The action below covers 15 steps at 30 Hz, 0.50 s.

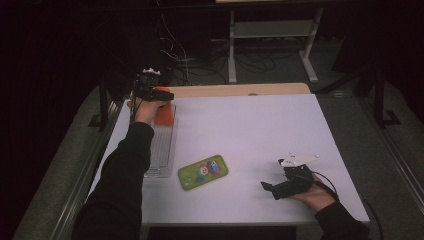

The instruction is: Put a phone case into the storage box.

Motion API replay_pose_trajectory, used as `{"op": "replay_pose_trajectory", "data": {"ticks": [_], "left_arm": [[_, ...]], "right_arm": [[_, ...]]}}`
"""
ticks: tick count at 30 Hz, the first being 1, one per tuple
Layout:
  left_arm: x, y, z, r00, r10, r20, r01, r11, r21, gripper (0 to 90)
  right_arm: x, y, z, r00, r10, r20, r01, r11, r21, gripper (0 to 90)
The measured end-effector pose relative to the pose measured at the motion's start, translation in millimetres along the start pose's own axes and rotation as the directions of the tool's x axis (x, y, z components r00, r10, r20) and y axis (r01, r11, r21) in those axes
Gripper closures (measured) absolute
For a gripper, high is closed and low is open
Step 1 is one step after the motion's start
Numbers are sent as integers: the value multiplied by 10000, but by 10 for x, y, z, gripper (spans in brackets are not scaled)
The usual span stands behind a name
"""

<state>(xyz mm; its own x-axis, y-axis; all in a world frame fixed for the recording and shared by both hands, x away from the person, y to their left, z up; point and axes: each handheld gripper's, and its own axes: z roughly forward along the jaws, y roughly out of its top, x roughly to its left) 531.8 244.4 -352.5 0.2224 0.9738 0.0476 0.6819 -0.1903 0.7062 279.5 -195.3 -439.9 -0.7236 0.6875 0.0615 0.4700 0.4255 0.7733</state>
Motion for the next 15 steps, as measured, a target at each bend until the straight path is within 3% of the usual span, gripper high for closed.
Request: {"op": "replay_pose_trajectory", "data": {"ticks": [8,15], "left_arm": [[43,6,-41,10000,11,47,-11,10000,28,3],[78,7,-281,9997,215,99,-214,9997,-94,3]], "right_arm": [[6,1,0,10000,34,-6,-34,10000,23,0],[4,6,1,10000,34,-1,-34,10000,45,0]]}}
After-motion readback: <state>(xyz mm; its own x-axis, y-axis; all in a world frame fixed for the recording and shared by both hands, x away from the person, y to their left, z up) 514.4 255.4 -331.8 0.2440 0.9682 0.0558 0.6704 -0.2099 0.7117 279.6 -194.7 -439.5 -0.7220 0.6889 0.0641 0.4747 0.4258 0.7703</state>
